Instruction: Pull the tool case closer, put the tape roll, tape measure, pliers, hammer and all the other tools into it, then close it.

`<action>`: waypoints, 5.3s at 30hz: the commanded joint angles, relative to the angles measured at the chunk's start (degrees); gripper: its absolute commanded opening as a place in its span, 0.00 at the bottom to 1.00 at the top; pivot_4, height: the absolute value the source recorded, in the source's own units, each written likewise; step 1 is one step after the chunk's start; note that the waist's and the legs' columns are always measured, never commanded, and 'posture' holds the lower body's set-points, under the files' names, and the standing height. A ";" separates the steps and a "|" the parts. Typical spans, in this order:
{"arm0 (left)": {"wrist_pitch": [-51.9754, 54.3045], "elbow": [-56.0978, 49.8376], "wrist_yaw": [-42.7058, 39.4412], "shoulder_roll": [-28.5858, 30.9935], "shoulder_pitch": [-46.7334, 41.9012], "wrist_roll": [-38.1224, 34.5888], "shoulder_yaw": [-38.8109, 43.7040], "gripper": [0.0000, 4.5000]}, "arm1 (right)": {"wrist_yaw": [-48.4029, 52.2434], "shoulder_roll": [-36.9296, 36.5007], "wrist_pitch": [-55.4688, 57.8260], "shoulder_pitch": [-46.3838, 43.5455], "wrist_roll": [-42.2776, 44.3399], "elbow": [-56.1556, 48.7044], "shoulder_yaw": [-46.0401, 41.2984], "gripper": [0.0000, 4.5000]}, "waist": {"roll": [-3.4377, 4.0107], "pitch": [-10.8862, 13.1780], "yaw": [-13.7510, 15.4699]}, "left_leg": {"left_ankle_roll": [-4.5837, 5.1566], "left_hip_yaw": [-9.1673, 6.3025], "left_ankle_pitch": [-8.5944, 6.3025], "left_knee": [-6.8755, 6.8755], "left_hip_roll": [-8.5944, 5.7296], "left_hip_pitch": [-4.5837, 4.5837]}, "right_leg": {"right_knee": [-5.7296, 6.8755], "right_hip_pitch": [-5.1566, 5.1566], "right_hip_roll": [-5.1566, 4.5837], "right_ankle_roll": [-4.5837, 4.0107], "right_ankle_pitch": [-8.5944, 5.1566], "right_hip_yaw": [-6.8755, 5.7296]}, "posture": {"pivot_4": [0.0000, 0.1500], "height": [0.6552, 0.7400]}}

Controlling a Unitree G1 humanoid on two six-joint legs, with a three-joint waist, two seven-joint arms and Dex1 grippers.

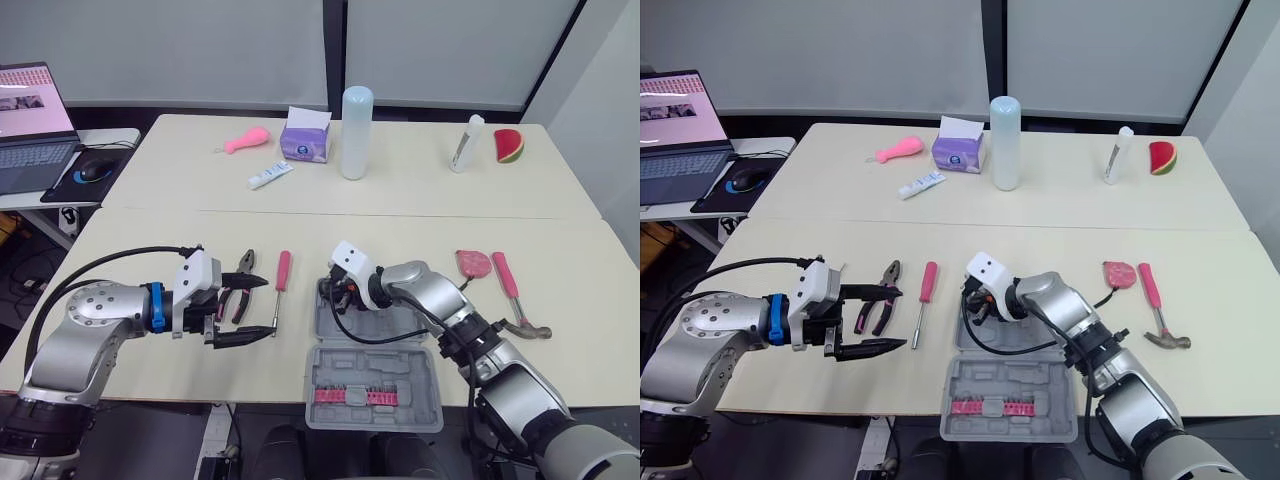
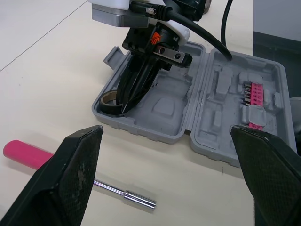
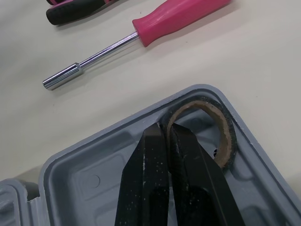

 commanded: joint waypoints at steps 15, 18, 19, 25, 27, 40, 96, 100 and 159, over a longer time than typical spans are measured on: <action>1.73 -4.32 1.42 0.55 -0.21 -0.83 1.00 1.00 | 1.47 -0.94 2.32 -0.93 1.10 -8.08 -3.01 0.37 | 0.01 0.01 0.02 | 0.00 0.01 0.00 0.00 0.00 -0.04 | 0.00 -0.02 0.00 0.00 0.00 0.02 | 1.00 0.53; 1.96 -4.36 1.48 0.69 -0.16 -0.99 1.24 1.00 | 2.64 -2.01 5.17 -0.51 2.78 -12.51 -3.70 0.37 | 0.01 0.00 0.07 | 0.00 -0.01 0.00 0.00 -0.01 -0.06 | -0.01 -0.03 -0.01 0.00 0.00 0.00 | 1.00 0.53; 1.97 -4.25 1.50 0.70 -0.21 -1.00 1.31 1.00 | 3.25 -2.67 5.27 -0.02 3.20 -14.40 -3.71 0.37 | 0.00 0.00 0.07 | 0.00 0.00 0.00 0.00 -0.01 -0.07 | -0.01 -0.03 -0.01 0.00 0.00 0.00 | 1.00 0.53; 1.61 -2.91 1.33 0.46 -0.66 -0.78 1.46 1.00 | 2.92 -6.67 -7.97 4.77 -1.59 -17.63 -0.25 0.37 | 0.00 0.00 0.11 | 0.02 -0.02 -0.01 0.00 -0.02 -0.08 | -0.05 -0.01 -0.01 0.00 0.00 0.00 | 1.00 0.53; 1.17 -2.35 1.13 0.38 -0.60 -0.63 1.46 1.00 | 1.97 -6.14 -10.00 5.63 -2.51 -16.88 0.06 0.27 | 0.00 0.01 0.02 | 0.02 -0.02 -0.01 -0.01 -0.02 -0.08 | -0.04 -0.02 -0.01 0.00 0.00 0.00 | 1.00 0.53; -0.87 -0.78 0.51 0.11 -0.19 -0.08 0.80 1.00 | -1.80 -1.72 -18.53 5.96 -7.02 -7.15 -0.04 0.10 | 0.00 0.01 0.06 | -0.02 -0.01 0.01 0.00 -0.01 -0.07 | -0.03 -0.03 0.00 0.00 0.00 0.00 | 1.00 0.53; -1.13 6.49 23.40 -11.21 28.57 -0.32 24.91 1.00 | -7.56 -9.40 -34.81 77.13 6.97 -41.67 -58.69 0.65 | -0.13 -0.06 0.14 | -0.01 0.09 -0.01 -0.16 -0.04 0.43 | -0.22 0.64 -0.02 0.01 -0.01 0.13 | 1.00 0.53; 1.28 3.51 24.46 -10.90 29.05 -0.70 25.14 1.00 | -7.43 -9.93 -36.49 77.54 7.14 -40.13 -58.36 0.89 | -0.12 -0.06 0.22 | -0.01 0.06 -0.01 -0.22 -0.06 0.56 | -0.24 0.78 -0.01 0.01 -0.01 0.13 | 1.00 0.53; 8.14 -14.22 6.62 -8.11 -5.80 -6.07 -6.11 1.00 | -46.40 2.69 -10.28 28.13 -5.68 -14.80 -37.11 0.25 | -0.05 -0.05 0.28 | -0.45 0.11 0.27 -0.78 -0.08 0.57 | -0.76 0.77 0.13 0.00 0.00 0.25 | 1.00 0.53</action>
